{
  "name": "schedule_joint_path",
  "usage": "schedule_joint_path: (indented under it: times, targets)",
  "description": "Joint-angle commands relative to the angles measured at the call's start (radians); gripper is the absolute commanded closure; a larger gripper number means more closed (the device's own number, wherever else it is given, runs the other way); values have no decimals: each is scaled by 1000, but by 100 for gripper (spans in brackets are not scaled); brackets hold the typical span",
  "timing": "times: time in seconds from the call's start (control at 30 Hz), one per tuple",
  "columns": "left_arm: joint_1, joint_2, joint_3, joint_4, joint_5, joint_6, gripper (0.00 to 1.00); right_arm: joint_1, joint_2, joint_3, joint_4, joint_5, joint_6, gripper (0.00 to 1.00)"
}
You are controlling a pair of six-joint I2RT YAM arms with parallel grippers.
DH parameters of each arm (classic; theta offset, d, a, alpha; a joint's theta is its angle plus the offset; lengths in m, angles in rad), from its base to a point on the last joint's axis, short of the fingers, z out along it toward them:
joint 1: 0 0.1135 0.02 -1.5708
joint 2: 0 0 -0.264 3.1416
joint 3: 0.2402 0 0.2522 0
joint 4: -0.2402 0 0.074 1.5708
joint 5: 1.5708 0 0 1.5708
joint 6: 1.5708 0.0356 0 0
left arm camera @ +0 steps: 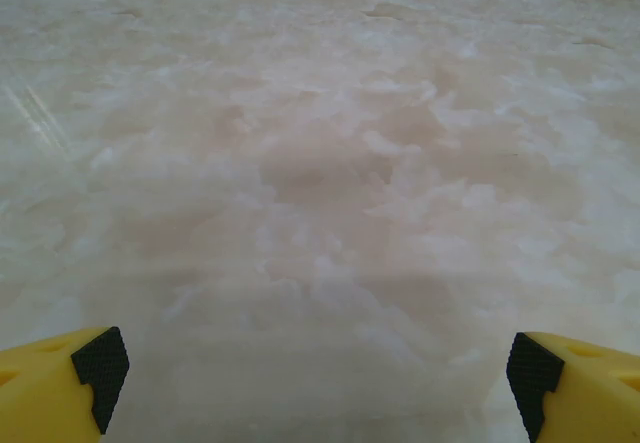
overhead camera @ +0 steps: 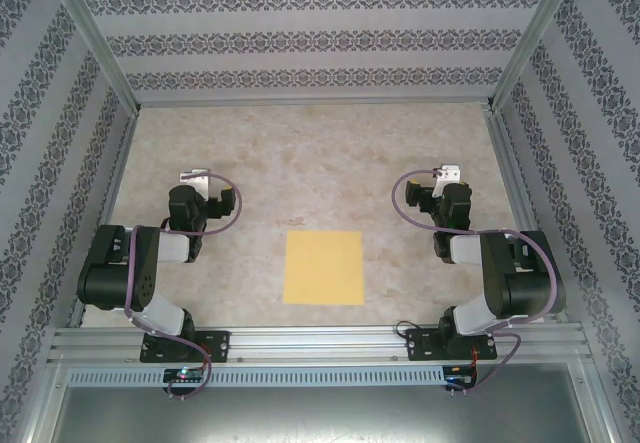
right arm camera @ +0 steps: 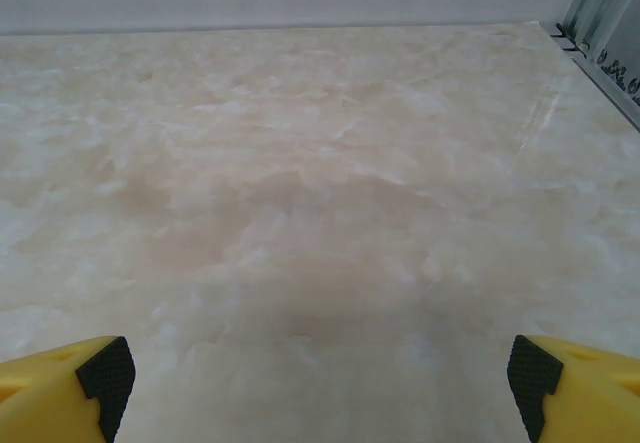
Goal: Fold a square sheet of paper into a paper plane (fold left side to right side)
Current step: Move the square sheet of paper to the center of the table.
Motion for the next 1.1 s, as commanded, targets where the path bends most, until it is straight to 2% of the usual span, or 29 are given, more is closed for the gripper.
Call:
schedule_joint_path:
  times: [0.0,0.7,0.8,0.93,1.07]
  targets:
    - [4,-8,12,-7,-4,-2,0,13,-4,10,33,18,-16,2]
    - [4,-9,8,-3,-4,-3,0,3,-8,11,33,4,-4,2]
    - [3,-63,7,-35,-28,-12,0,1,-76,30,-63,16,0,2]
    - [3,-247,73,-343,-106,-93,0,2,-215,70,-286,16,33,2]
    - [3,-359,201,-717,-55,-265,0,18,-335,109,-497,-20,92,2]
